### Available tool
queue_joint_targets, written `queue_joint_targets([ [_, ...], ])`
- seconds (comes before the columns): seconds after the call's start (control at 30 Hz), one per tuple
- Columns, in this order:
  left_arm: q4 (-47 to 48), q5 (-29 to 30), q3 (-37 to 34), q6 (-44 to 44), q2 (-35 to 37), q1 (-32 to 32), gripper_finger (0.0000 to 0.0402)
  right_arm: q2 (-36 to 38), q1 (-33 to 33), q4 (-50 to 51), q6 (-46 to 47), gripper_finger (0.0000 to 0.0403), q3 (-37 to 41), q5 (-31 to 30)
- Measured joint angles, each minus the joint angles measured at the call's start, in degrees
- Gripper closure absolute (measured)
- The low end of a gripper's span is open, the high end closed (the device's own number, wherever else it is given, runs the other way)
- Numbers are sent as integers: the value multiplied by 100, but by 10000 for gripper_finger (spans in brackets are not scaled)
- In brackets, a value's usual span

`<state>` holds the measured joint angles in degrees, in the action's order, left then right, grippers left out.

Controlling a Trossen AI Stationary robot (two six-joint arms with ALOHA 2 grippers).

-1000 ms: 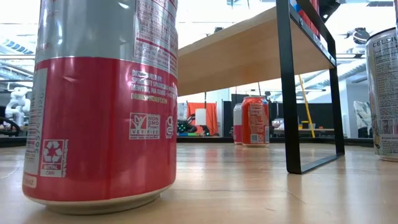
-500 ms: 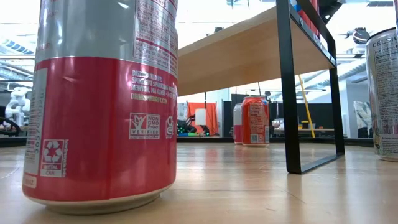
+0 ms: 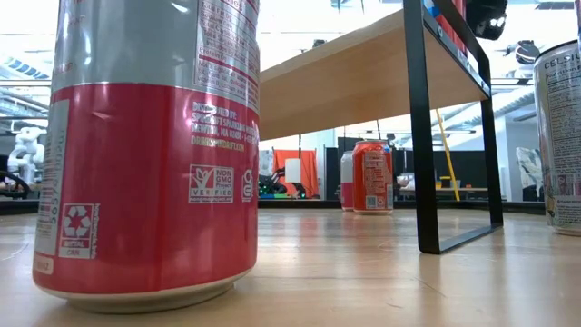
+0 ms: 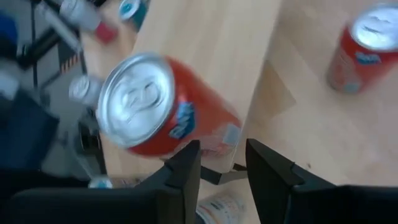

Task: Place canned beverage on shelf
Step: Put the top pink white soda can on the shelf

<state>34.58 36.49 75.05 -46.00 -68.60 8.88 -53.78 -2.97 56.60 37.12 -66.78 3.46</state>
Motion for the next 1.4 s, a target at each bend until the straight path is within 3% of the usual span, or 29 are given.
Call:
queue_joint_targets([
  [0.3, 203, -654, 0, -17, 0, -488, 4, 0, 3, 4, 857, 298, 2, -448],
  [0.63, 393, -1189, 0, 62, 0, -1047, 4, -2, 355, 15, 579, 298, -527, -1781],
  [0.9, 366, -1492, 0, 643, 0, -1595, 4, 0, 805, -619, 361, 298, -881, -2751],
  [1.1, 387, -1530, 0, 737, 0, -1877, 4, -138, 1374, -508, 338, 298, -881, -2413],
  [1.4, 397, -1546, 0, 430, 0, -1918, 4, -793, 2356, -634, -738, 298, -881, -811],
])
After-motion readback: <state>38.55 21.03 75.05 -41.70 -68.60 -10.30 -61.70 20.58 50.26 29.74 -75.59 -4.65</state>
